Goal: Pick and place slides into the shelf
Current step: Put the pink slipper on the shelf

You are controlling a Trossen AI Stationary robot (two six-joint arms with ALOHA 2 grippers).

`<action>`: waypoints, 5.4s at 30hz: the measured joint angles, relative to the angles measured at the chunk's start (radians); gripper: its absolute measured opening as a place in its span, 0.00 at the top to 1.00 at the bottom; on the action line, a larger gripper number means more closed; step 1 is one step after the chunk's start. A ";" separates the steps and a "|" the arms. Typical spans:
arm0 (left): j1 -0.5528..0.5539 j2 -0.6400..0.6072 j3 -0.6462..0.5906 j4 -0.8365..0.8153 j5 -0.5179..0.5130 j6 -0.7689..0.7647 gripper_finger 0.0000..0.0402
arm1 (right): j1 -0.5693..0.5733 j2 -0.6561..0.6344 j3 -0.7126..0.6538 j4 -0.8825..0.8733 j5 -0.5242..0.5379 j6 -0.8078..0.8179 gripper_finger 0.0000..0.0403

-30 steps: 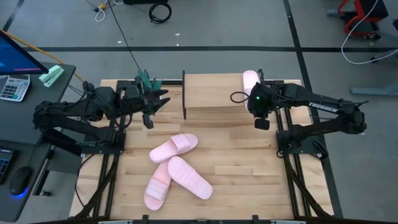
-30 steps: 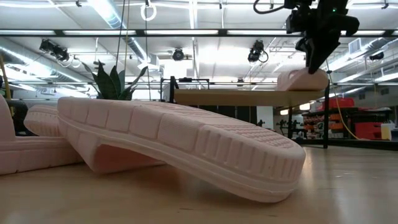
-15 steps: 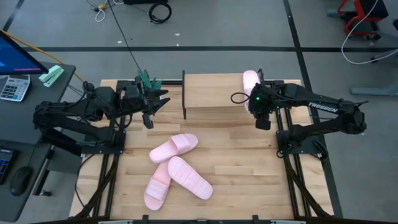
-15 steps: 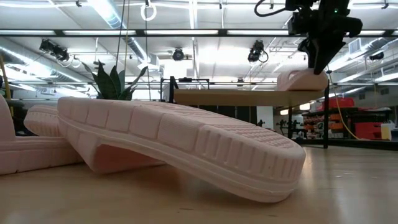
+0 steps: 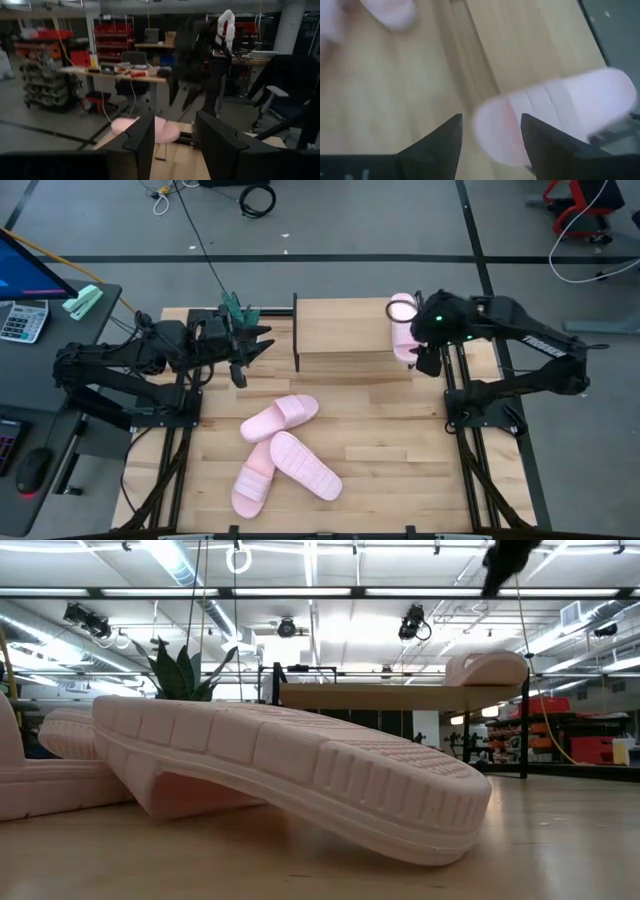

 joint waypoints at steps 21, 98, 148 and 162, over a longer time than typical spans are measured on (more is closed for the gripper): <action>-0.045 0.000 0.000 -0.618 0.245 -0.574 0.69 | 0.528 0.012 -0.146 0.265 -0.059 0.810 0.55; -0.264 0.563 -0.258 -0.306 0.478 -1.248 0.39 | 1.317 0.015 -0.511 0.677 0.593 1.447 0.56; -0.221 0.707 -0.329 0.380 0.532 -1.311 0.93 | 1.273 0.015 -0.511 0.658 0.593 1.465 0.60; -0.126 0.483 -0.129 0.329 0.492 -1.177 0.94 | 1.298 0.015 -0.511 0.655 0.588 1.477 0.64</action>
